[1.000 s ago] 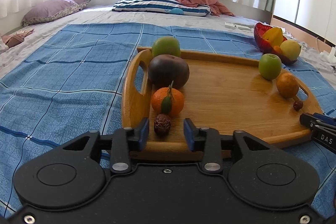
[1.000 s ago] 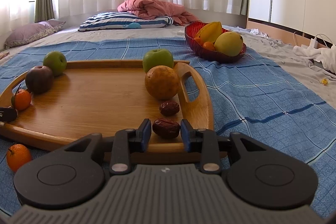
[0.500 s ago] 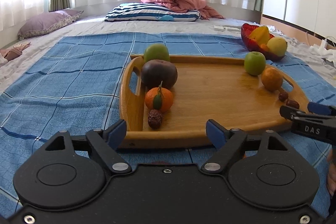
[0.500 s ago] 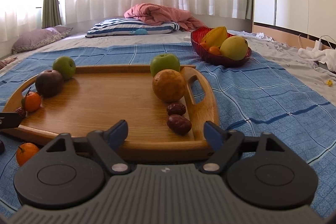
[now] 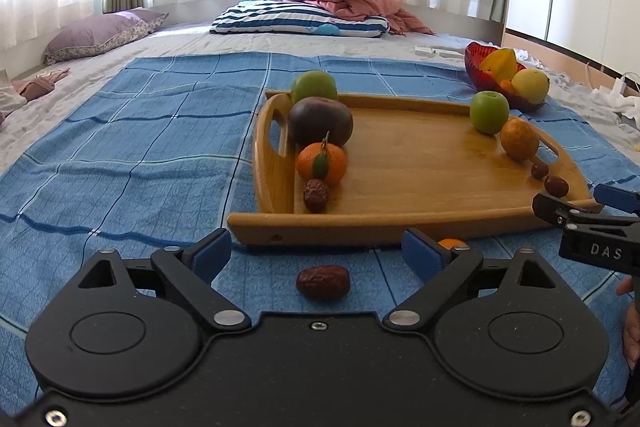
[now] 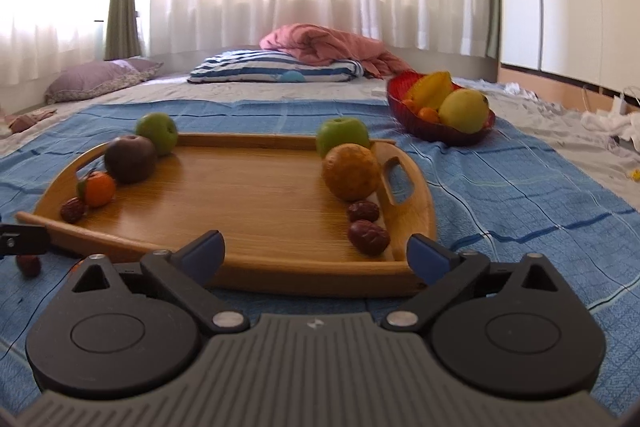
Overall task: Organize fruits
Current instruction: 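Withdraw both open tools from the tray toward the last date and mandarin, then grasp the red date with the left gripper while the right gripper grasps the small mandarin, then lift the date and mandarin and carry them over the tray with both tools, then lower the date and mandarin onto the tray and open both grippers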
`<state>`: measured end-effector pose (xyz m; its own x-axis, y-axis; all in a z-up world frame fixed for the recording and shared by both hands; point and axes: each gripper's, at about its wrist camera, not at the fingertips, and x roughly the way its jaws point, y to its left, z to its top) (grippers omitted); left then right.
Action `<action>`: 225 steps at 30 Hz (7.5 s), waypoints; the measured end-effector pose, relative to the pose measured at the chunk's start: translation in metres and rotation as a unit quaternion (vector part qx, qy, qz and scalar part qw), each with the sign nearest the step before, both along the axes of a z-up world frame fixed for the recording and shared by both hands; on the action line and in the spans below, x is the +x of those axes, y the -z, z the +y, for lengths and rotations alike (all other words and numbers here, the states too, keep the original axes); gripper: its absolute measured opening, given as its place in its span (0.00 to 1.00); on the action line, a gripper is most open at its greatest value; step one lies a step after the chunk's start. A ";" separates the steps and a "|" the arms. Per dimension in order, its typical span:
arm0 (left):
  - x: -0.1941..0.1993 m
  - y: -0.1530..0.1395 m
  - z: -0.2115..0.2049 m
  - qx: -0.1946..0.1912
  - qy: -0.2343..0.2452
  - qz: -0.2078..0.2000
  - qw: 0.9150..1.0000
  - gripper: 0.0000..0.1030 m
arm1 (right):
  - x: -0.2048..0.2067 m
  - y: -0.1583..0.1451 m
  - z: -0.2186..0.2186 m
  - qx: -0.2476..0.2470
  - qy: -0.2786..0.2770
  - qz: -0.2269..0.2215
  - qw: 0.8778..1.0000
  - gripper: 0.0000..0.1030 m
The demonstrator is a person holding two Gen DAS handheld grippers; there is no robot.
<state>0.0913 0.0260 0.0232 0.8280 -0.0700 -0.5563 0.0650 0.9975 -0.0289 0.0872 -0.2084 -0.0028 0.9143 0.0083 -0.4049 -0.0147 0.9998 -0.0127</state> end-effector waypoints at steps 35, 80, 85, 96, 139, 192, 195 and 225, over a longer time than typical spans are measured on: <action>-0.006 0.014 0.003 -0.022 0.030 0.029 0.999 0.61 | -0.028 0.007 0.058 -0.040 -0.119 -0.003 0.992 1.00; -0.003 0.016 0.001 -0.021 0.029 0.035 0.999 0.28 | -0.019 0.009 0.090 -0.003 -0.194 0.036 0.980 0.40; -0.004 0.015 -0.001 -0.015 0.029 0.031 0.999 0.27 | -0.020 0.008 0.089 -0.001 -0.194 0.036 0.980 0.39; -0.006 -0.012 -0.013 -0.019 0.042 -0.005 0.999 0.27 | -0.028 -0.010 0.077 0.014 -0.164 -0.004 0.986 0.38; 0.129 -0.042 -0.073 -0.021 0.066 0.017 0.997 0.27 | 0.083 -0.040 0.007 0.058 -0.072 0.016 0.996 0.39; 0.166 0.013 -0.091 0.006 0.048 0.058 0.997 0.28 | 0.112 0.004 0.010 0.050 -0.037 0.075 0.995 0.38; 0.166 0.014 -0.093 0.010 0.050 0.055 0.997 0.28 | 0.113 0.004 0.010 0.050 -0.037 0.074 0.995 0.38; 0.166 0.012 -0.087 0.001 0.044 0.060 0.997 0.47 | 0.109 0.003 0.004 0.072 -0.041 0.071 0.994 0.45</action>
<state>0.2571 -0.0613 0.0115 0.7467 -0.1383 -0.6506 0.1491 0.9881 -0.0388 0.1961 -0.2045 -0.0056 0.8420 0.1481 -0.5187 -0.0877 0.9864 0.1392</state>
